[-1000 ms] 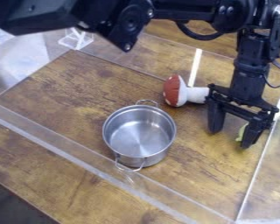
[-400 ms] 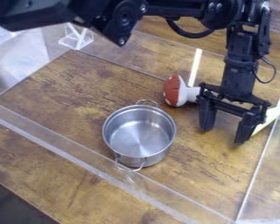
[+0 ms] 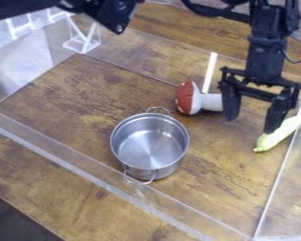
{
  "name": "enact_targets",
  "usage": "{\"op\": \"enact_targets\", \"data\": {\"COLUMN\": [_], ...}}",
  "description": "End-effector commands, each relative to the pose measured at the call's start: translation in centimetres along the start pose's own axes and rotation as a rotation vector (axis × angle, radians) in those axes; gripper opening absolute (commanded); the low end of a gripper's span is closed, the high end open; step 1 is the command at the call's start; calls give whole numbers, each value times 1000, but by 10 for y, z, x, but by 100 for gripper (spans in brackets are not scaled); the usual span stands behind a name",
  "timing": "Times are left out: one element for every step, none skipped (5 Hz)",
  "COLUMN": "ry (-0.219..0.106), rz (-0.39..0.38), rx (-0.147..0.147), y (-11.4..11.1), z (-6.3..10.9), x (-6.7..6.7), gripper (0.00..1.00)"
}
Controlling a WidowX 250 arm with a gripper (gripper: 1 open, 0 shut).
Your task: Move the green spoon to the right
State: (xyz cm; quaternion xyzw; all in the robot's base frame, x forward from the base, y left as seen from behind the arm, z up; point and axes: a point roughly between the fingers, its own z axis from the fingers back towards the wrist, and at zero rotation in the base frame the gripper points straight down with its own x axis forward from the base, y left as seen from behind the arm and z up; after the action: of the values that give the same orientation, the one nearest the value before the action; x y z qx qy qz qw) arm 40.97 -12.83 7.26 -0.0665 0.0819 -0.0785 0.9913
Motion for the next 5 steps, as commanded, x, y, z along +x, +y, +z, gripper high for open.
{"op": "enact_targets", "data": {"ry": [-123,-118,-115,-117,-117], "rz": [-5,0,-1,3,32], "rx": [-10,-4,6,18,28], "y": [-10,-17,-24,-26,-24], "z": [48,44,38,35,31], "x": [-13,-20,-21,-22,-19], "gripper": [100,100,100,100,100]}}
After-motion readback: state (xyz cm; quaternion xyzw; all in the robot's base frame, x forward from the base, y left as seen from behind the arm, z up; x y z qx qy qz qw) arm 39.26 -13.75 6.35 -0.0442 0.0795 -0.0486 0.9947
